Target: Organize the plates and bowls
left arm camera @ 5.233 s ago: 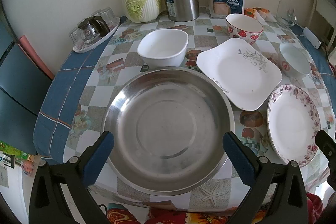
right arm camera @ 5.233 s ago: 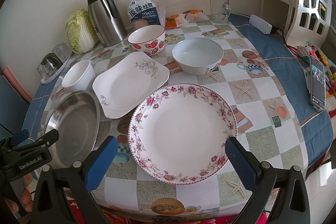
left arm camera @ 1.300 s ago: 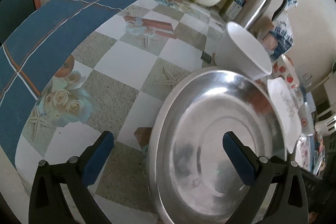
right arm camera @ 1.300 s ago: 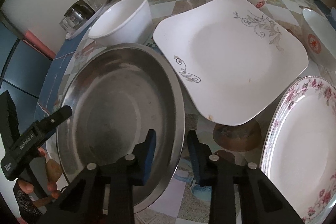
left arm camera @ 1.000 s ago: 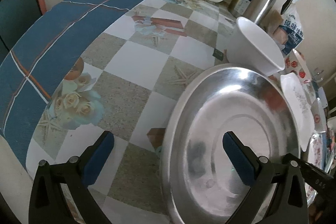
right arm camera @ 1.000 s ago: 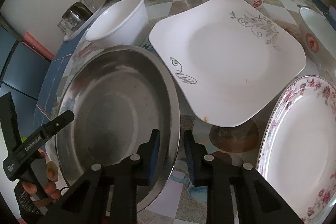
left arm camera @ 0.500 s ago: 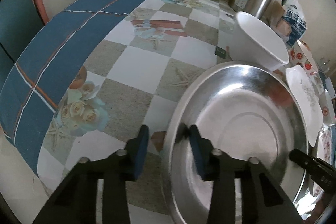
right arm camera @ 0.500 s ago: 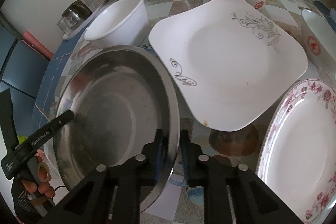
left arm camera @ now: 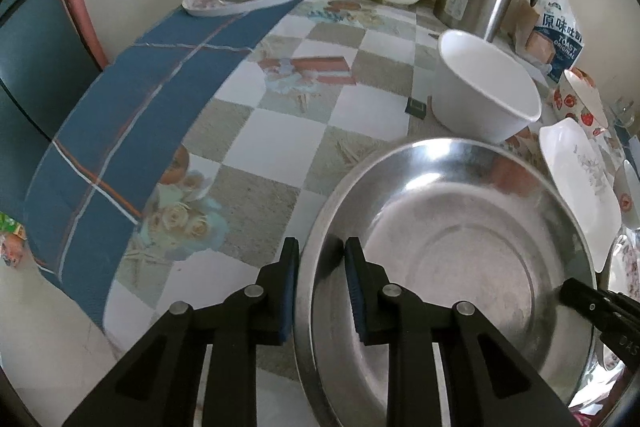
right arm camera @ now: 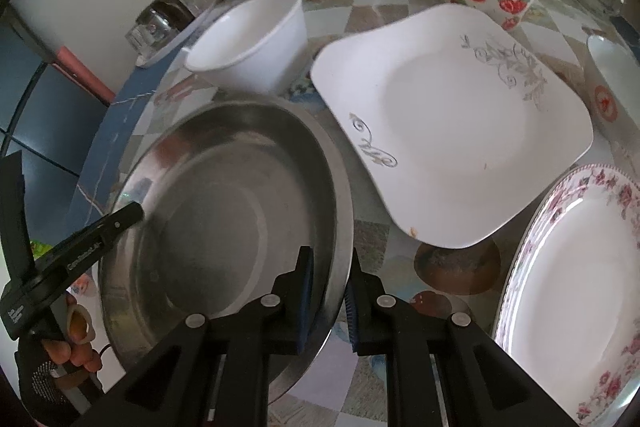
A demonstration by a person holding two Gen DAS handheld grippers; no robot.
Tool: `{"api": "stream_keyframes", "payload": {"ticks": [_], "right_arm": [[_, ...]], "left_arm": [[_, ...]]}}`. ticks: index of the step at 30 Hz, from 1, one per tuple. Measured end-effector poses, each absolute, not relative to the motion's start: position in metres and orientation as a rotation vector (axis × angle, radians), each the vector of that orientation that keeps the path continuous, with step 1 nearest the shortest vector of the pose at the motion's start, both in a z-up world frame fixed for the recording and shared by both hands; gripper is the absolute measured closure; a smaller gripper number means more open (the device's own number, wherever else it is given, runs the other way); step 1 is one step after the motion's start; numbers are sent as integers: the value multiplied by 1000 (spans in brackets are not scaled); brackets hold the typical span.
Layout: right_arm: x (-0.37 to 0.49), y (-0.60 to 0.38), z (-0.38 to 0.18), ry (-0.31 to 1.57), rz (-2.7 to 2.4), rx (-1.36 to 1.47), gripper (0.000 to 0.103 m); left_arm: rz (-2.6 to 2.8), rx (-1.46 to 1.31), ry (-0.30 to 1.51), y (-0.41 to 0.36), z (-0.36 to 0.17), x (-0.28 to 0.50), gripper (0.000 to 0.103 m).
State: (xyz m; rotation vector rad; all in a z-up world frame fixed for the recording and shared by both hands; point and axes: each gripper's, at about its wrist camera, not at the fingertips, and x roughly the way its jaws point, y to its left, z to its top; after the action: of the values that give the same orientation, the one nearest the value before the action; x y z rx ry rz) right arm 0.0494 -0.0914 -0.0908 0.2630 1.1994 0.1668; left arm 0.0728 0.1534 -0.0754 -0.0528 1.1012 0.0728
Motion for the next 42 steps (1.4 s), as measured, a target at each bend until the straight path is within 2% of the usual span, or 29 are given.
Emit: {"api": "stream_keyframes", "payload": {"ticks": [23,32,42], "right_arm": [[33,-129,-42,1070,222,400,87],[35,-167,-21,994,151,458,86],[33,-226,-13,925,43,531,86]], "left_arm": [[92,2,993,120,6,66,79],[53,39,945,69,41,88,79],[-33,54,918,7,56,113,79]]}}
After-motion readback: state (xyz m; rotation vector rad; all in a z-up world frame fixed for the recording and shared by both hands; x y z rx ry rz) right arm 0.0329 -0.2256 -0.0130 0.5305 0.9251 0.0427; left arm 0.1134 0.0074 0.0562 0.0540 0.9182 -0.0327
